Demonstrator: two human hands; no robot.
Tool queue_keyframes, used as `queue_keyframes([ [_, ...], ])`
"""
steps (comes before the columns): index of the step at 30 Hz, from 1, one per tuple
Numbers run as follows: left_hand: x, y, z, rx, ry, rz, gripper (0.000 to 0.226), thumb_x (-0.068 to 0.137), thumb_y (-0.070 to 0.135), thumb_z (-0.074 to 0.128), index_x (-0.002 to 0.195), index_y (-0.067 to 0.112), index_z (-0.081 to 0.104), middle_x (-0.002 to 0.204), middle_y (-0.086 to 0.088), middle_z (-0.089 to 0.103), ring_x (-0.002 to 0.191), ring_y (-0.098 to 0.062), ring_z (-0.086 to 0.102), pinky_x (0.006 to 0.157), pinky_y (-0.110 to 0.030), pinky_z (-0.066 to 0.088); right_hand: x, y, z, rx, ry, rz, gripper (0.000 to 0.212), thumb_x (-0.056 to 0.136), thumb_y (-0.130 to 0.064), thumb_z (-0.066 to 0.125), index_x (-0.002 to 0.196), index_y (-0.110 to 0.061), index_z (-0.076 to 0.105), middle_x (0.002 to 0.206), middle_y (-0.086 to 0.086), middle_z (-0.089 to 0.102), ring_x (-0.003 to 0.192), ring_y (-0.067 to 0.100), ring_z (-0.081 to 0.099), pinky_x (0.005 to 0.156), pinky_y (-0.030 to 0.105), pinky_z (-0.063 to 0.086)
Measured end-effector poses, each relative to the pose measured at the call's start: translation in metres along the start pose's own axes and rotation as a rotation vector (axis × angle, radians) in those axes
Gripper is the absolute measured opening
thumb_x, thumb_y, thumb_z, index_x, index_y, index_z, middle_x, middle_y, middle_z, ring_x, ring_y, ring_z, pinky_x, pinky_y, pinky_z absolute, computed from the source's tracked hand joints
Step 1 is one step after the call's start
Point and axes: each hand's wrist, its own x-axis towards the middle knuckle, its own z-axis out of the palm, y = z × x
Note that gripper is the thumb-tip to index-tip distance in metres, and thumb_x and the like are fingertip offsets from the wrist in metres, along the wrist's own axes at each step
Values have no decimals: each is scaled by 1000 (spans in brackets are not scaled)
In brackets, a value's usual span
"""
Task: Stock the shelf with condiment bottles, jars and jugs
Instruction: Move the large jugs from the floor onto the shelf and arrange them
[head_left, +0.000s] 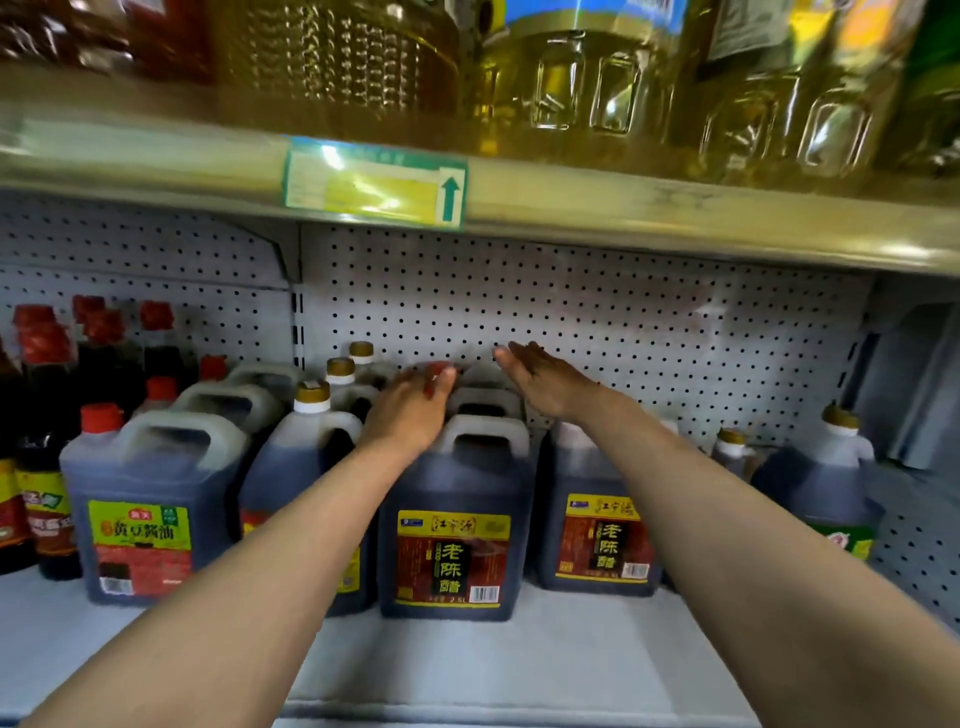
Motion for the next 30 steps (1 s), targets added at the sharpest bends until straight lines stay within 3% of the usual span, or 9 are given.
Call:
queue_keyframes([
  [3, 4, -1, 5, -16, 31, -24, 63, 98, 63, 17, 123, 25, 60, 121, -9, 65, 109, -26, 60, 93, -38, 47, 22, -16, 8, 73, -38, 55, 81, 95, -72, 8, 158, -23, 15, 166, 11, 5, 153, 27, 8, 121, 46, 9],
  [8, 6, -6, 2, -55, 16, -41, 71, 96, 66, 16, 126, 19, 60, 127, -15, 62, 118, -33, 56, 94, -38, 43, 48, -26, 38, 45, -62, 157, 73, 99, -64, 4, 158, -21, 12, 165, 17, 2, 151, 37, -7, 120, 50, -2],
  [13, -2, -4, 0, -106, 37, -62, 72, 97, 65, 16, 120, 17, 65, 124, -17, 63, 117, -35, 56, 99, -43, 44, 61, -20, 46, 150, -61, 280, 90, 92, -72, -2, 158, -13, 17, 164, 19, 4, 150, 38, -13, 120, 52, -3],
  [18, -2, -4, 1, -88, 58, -49, 74, 96, 65, 12, 124, 19, 63, 126, -16, 63, 120, -36, 54, 99, -43, 44, 61, -20, 46, 152, -56, 260, 95, 91, -76, 3, 156, -8, 18, 163, 19, 16, 152, 35, 4, 120, 49, 7],
  [30, -7, -5, 1, -100, 77, 2, 70, 98, 64, 14, 123, 22, 65, 121, -12, 66, 116, -33, 56, 92, -38, 42, 58, -16, 48, 260, -71, 181, 101, 83, -86, 8, 154, -18, 31, 158, 14, 33, 143, 31, 34, 116, 45, 27],
])
